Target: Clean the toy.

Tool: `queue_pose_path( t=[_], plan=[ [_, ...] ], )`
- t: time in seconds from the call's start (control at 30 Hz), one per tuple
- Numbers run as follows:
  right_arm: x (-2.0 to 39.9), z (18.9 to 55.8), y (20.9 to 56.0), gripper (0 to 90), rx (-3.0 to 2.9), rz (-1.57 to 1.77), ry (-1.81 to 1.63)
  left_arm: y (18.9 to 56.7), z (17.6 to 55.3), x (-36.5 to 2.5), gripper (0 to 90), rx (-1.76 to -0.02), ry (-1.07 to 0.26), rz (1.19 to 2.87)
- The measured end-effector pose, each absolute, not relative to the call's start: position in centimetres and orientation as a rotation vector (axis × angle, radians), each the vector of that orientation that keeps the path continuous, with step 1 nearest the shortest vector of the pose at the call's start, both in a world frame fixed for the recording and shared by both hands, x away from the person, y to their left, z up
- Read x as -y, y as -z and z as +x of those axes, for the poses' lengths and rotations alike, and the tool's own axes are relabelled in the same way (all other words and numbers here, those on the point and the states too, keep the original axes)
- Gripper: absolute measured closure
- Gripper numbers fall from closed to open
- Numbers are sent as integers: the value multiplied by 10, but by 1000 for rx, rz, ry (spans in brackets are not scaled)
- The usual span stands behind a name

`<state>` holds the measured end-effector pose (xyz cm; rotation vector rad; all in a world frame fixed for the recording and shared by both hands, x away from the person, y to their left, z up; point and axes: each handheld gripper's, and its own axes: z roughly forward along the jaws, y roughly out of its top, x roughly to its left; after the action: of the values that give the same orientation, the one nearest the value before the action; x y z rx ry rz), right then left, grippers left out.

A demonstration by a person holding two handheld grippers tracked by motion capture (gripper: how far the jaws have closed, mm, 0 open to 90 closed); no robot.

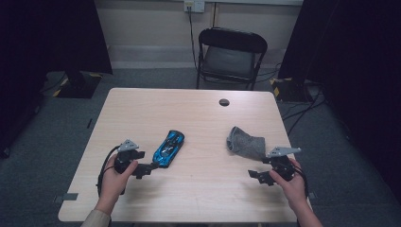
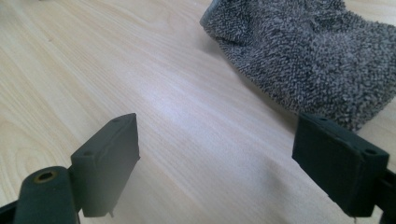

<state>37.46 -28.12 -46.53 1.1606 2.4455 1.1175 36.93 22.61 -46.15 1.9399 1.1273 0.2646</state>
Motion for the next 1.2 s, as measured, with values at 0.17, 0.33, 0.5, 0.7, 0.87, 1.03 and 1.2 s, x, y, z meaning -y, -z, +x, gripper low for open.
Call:
queue_pose_path(
  t=[0.17, 0.33, 0.5, 0.7, 0.87, 1.03, 1.2],
  plan=[
    [286, 371, 468, 142, -2448, 1169, -1114, 468, 364, -230, 184, -1125, -257, 1955],
    [290, 367, 472, 142, -2452, 1166, -1096, 472, 359, -232, 184, -1124, -255, 1975],
    [295, 362, 474, 142, -2452, 1173, -1100, 473, 353, -237, 183, -1121, -258, 1980],
    [299, 358, 478, 142, -2454, 1182, -1098, 476, 350, -243, 183, -1131, -251, 1987],
    [301, 354, 481, 142, -2455, 1186, -1101, 478, 347, -246, 183, -1120, -248, 1984],
    [303, 352, 483, 142, -2458, 1192, -1092, 477, 344, -249, 183, -1116, -254, 1987],
    [307, 350, 484, 142, -2447, 1198, -1095, 478, 342, -250, 184, -1110, -256, 1997]
  ],
)
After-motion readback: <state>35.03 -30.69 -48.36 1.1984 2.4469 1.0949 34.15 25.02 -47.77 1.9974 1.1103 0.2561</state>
